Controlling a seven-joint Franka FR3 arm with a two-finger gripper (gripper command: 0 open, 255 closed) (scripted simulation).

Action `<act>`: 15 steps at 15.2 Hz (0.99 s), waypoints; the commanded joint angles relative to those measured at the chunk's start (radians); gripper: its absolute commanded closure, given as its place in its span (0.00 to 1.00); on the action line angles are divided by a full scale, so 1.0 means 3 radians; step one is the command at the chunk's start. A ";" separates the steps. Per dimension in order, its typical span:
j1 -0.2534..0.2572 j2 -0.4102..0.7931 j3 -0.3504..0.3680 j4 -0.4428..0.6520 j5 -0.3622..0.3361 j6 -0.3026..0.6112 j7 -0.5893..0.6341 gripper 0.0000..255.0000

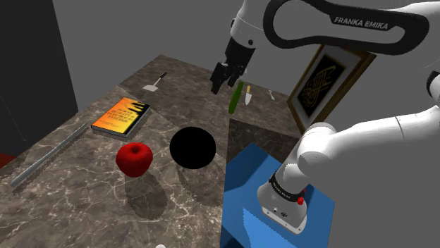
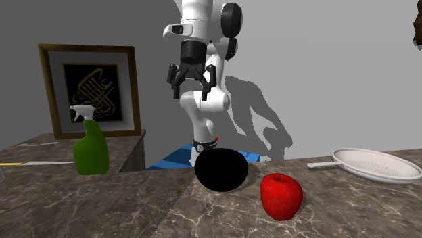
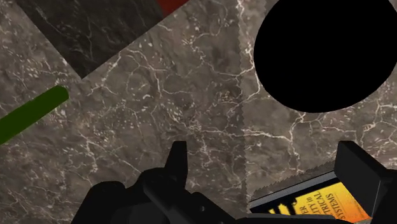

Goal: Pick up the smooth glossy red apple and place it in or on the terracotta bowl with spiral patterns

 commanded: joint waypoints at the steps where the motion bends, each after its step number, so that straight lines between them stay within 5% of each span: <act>1: 0.0045 0.0091 0.0131 -0.0004 0.0082 0.0110 0.0148 0.00; 9: 0.0134 0.0688 0.0682 0.0136 0.0266 0.0644 0.0736 0.00; 15: 0.0101 0.1281 0.1121 0.0411 0.0182 0.1016 0.1241 0.00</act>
